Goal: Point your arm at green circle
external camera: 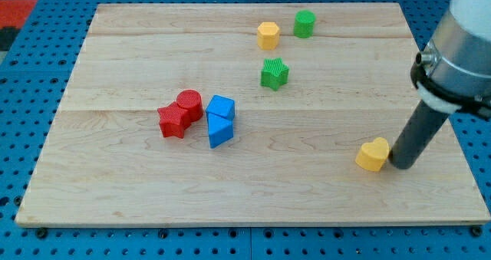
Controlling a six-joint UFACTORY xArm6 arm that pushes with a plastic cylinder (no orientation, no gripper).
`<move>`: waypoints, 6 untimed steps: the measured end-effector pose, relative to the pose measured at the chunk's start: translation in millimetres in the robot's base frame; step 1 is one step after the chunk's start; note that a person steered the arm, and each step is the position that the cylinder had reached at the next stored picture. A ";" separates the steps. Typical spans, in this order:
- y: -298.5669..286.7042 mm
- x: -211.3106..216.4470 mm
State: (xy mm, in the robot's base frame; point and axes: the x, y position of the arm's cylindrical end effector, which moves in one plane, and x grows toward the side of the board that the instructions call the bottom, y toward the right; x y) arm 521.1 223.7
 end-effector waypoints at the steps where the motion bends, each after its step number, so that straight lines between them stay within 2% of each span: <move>1: 29.5 -94.6; 3: 25.9 -212.0; 5: -71.3 -271.3; 6: -94.1 -276.1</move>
